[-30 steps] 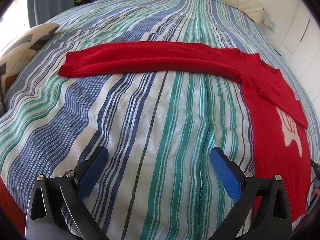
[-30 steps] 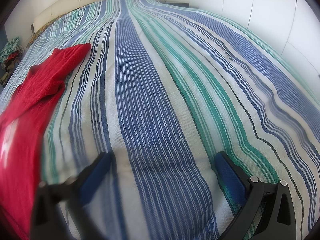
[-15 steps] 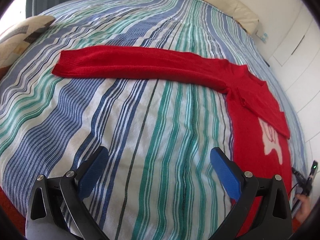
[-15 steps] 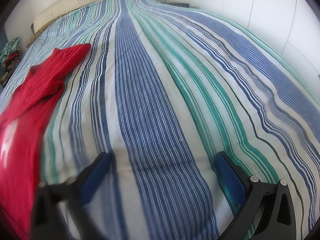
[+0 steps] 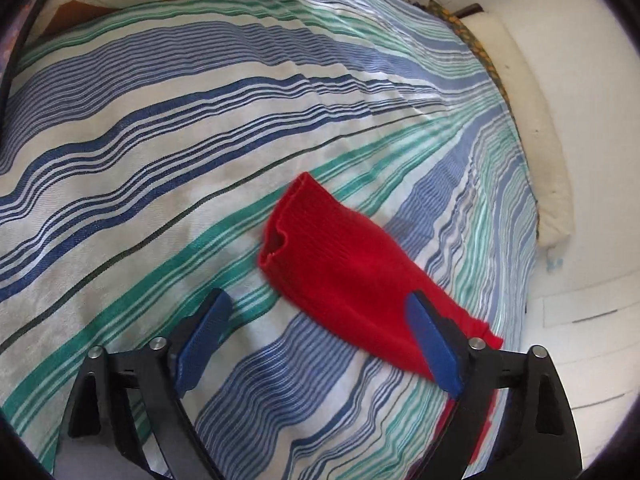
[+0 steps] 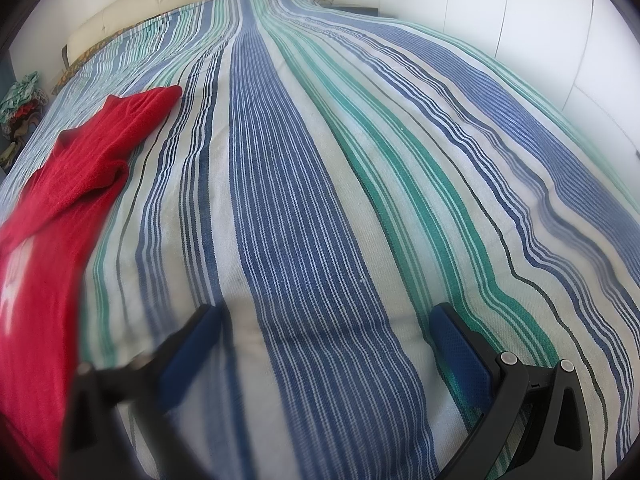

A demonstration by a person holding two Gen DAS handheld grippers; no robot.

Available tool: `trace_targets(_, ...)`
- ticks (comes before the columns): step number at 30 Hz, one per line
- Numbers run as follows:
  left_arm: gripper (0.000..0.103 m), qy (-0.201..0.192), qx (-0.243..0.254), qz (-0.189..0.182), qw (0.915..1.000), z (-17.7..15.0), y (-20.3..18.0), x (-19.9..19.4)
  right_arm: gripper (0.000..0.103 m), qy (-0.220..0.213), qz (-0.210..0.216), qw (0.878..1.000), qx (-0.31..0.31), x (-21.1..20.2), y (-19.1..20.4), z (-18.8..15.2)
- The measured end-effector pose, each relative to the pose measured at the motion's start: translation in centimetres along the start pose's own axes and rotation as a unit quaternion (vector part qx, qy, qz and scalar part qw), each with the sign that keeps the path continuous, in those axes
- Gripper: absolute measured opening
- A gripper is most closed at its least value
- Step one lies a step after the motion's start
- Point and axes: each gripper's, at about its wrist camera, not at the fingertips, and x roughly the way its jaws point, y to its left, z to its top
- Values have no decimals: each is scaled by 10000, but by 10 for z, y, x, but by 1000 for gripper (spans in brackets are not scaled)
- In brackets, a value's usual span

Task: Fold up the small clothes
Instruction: 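Grasp the other sleeve cuff with the left tool, then fold the held sleeve across the sweater body, open the left tool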

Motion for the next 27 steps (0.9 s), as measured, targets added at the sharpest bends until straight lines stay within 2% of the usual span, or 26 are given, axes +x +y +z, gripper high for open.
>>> trace_targets(3, 64, -228, 21, 119, 9997, 1, 2, 6, 103, -2, 0, 10000, -1, 0, 0, 0)
trace_targets(4, 41, -288, 136, 178, 9993, 1, 0, 6, 103, -2, 0, 10000, -2, 0, 0, 0)
trace_targets(5, 2, -289, 278, 226, 9989, 1, -3, 7, 103, -3, 1, 10000, -2, 0, 0, 0)
trace_targets(6, 5, -262, 412, 244, 9985, 1, -7, 6, 103, -3, 0, 10000, -1, 0, 0, 0)
trace_targets(9, 2, -568, 1085, 299, 9920, -3, -40, -18, 103, -3, 0, 10000, -1, 0, 0, 0)
trace_targets(11, 2, -731, 1793, 168, 9809, -15, -87, -37, 103, -5, -1, 10000, -1, 0, 1, -1)
trace_targets(12, 2, -742, 2146, -24, 9739, -23, -115, -46, 103, -7, -3, 10000, -3, 0, 1, 0)
trace_targets(14, 2, -690, 2841, -497, 9550, -46, -181, -61, 103, -4, -14, 10000, -7, 0, 1, 0)
trace_targets(16, 2, -588, 3467, -1038, 9304, -78, -250, -71, 103, 2, -32, 10000, -22, 1, 1, 0)
trace_targets(19, 2, -372, 4175, -1814, 8896, -137, -341, -77, 103, 2, -41, 10000, -30, 2, 0, 1)
trace_targets(21, 4, -217, 4474, -2148, 8679, -181, -385, -70, 103, -3, -31, 10000, -25, 2, -1, 2)
trace_targets(22, 8, -43, 4568, -2283, 8598, -204, -400, -62, 103, -6, -31, 10000, -26, 2, 0, 2)
trace_targets(24, 51, 579, 4717, -2330, 8485, -248, -419, -33, 103, -5, -32, 10000, -26, 3, 0, 3)
trace_targets(25, 80, 801, 4748, -2208, 8482, -266, -418, -20, 103, -5, -32, 10000, -25, 3, 0, 3)
trace_targets(27, 80, 943, 4743, -2060, 8507, -285, -399, -4, 103, -6, -33, 10000, -28, 3, 0, 3)
